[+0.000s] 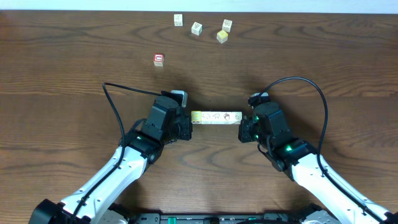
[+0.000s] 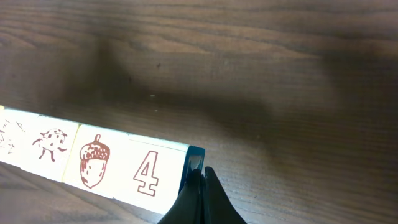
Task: Lift 5 blocks
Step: 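Hold the row squeezed between both grippers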
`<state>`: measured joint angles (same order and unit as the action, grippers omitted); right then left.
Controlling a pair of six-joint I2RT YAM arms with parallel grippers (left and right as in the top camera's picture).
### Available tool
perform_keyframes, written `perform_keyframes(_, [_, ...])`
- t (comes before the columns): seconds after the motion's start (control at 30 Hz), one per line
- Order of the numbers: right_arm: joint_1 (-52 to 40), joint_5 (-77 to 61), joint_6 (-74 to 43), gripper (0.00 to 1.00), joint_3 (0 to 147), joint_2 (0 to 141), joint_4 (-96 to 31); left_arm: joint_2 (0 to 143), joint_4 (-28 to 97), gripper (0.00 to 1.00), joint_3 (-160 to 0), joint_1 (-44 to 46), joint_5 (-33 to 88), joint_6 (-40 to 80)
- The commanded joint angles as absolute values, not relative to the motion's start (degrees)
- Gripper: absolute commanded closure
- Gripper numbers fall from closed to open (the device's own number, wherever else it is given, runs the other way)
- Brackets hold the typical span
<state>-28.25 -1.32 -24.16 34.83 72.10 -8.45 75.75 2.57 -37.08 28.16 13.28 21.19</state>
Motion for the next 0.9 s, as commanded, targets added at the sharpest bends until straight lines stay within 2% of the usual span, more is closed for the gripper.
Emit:
perform_keyframes(0.0, [-31.73,-13.58,-25.23,0.99,37.85,71.46,-7.09,74.98,0.97,0.93,-39.05,30.20,23.35,21.69])
perform_keyframes(0.87, [-31.73,-13.58,-25.23,0.99,37.85,71.46,-7.20,74.67,1.23,0.93,-41.28,30.20,23.38,21.96])
